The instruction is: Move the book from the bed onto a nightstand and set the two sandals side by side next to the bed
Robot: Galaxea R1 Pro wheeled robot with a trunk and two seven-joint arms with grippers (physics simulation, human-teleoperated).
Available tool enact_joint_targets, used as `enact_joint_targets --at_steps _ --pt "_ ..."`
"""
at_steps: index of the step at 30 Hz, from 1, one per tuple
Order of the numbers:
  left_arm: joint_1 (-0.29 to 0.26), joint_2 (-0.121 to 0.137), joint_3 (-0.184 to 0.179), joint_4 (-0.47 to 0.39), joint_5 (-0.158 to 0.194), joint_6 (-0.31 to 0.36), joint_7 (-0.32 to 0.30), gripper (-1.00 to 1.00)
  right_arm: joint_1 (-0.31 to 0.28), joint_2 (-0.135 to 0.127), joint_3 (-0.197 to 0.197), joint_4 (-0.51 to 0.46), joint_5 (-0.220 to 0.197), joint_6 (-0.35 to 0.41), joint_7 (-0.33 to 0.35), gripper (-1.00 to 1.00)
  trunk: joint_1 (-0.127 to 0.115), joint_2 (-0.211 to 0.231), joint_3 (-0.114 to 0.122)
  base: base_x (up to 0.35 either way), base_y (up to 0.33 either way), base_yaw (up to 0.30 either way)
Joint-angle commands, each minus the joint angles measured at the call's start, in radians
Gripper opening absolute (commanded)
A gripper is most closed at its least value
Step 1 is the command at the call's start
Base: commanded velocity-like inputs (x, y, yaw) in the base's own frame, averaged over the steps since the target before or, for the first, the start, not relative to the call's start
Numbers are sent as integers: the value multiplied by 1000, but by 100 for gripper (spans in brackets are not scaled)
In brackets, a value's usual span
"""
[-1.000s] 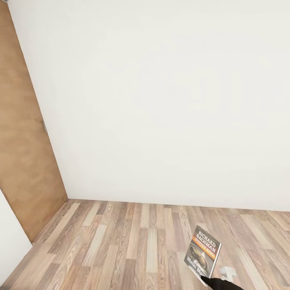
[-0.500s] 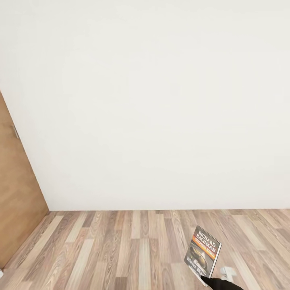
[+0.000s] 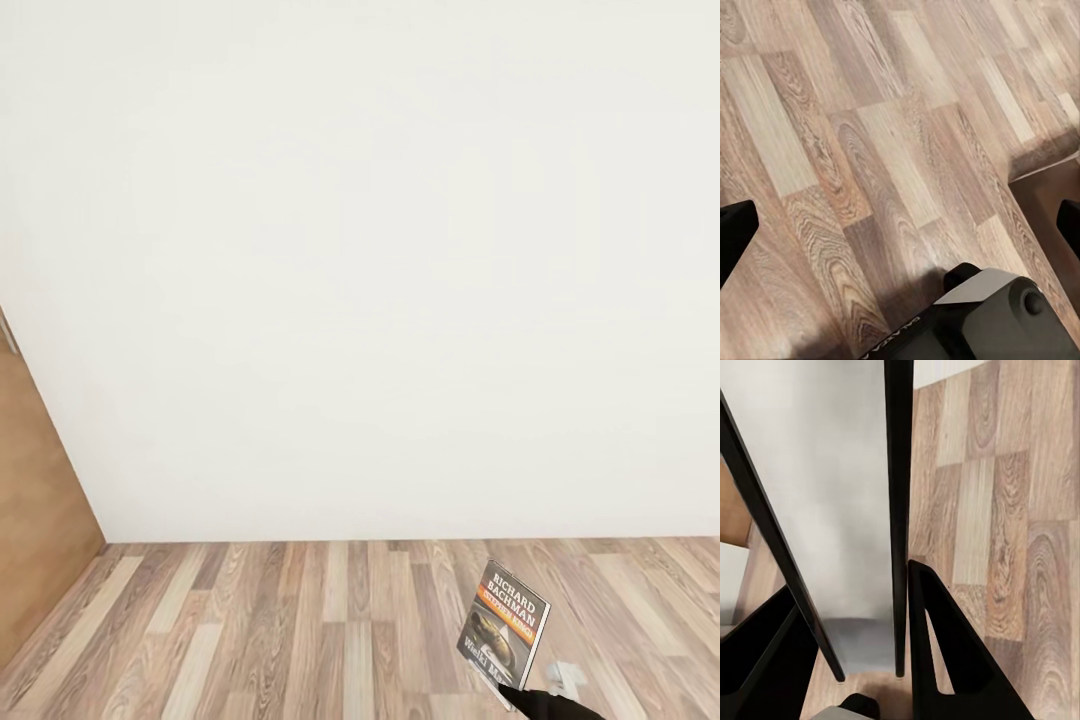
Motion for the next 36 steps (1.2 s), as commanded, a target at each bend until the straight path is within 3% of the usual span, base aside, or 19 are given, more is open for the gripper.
enact_joint_targets --at_steps 1,17,31,36 --pt "-1 0 8 0 -11 -5 -3 100 -1 -1 6 -1 -13 7 1 -100 1 -1 -2 320 0 0" --pt "-1 0 8 0 -11 -5 -3 100 -1 -1 6 -1 -13 6 2 -100 1 -1 -2 320 0 -8" --pt "-1 0 8 0 -11 -5 -3 100 -1 -1 6 -1 -13 7 1 -100 1 -1 -2 317 0 -251" --pt "-1 0 8 0 -11 -5 -3 100 -1 -1 6 -1 -13 6 1 -100 1 -1 -2 282 0 -61"
